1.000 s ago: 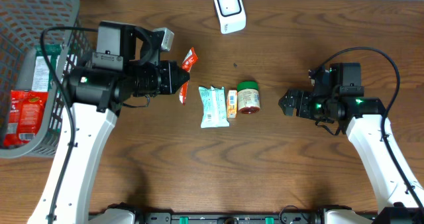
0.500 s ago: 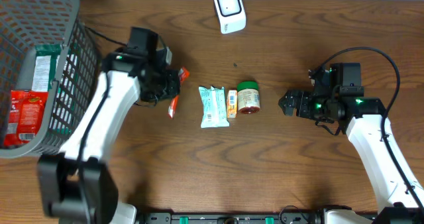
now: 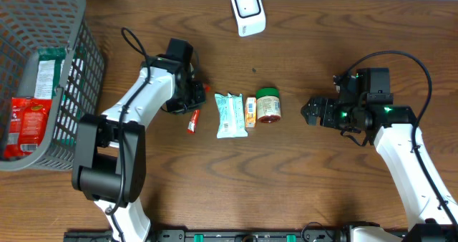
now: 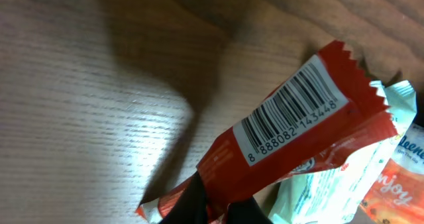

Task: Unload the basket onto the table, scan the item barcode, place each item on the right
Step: 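Carry the red packet beside the wipes pack and lower it, then stand the red packet upright against the wipes pack with the left gripper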

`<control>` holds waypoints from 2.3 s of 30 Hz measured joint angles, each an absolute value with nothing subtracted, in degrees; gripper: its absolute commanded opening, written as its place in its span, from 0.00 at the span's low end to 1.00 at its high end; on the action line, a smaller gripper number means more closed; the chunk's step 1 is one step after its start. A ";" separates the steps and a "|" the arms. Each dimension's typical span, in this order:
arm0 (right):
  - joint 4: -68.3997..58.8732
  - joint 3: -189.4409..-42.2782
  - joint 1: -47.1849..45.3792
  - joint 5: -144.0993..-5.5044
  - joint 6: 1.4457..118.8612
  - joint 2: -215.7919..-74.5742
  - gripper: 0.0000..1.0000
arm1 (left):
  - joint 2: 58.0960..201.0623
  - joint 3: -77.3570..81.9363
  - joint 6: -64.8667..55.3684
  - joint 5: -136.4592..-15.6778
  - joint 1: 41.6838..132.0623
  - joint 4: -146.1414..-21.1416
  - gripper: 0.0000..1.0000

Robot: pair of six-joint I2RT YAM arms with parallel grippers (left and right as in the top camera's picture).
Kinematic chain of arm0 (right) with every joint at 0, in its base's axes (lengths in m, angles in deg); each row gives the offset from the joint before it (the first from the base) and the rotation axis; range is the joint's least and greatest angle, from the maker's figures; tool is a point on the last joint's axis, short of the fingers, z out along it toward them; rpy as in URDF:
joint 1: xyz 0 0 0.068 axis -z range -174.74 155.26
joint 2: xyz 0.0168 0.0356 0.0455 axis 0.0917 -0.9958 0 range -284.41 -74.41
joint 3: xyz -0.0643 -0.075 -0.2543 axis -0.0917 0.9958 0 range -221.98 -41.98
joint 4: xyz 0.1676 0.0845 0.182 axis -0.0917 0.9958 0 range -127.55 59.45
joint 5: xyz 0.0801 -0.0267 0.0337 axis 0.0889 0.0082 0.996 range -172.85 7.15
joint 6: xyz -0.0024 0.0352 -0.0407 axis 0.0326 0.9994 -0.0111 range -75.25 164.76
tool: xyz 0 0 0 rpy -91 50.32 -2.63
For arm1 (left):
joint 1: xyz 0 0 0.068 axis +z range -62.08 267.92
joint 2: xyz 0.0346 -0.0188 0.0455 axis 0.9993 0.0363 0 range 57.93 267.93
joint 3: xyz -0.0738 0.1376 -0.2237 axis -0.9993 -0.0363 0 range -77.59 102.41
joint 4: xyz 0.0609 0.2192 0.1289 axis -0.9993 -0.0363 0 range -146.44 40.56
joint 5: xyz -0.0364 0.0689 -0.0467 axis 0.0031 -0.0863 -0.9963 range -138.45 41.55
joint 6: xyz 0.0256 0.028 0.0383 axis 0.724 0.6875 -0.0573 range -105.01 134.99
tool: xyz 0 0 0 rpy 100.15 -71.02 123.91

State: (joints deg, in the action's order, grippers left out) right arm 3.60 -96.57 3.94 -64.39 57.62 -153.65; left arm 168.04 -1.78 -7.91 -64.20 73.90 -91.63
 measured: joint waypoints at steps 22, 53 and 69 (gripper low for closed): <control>3.60 -96.57 3.94 -64.39 57.62 -153.65 0.99 | 161.37 1.74 -5.74 -65.05 74.67 -90.95 0.08; 3.60 -96.57 3.94 -64.39 57.64 -153.65 0.99 | 172.21 -3.09 -4.19 -65.16 72.37 -95.46 0.08; 3.60 -96.57 3.94 -64.39 57.62 -153.65 0.99 | 160.01 -6.19 -4.50 -59.61 72.00 -90.21 0.11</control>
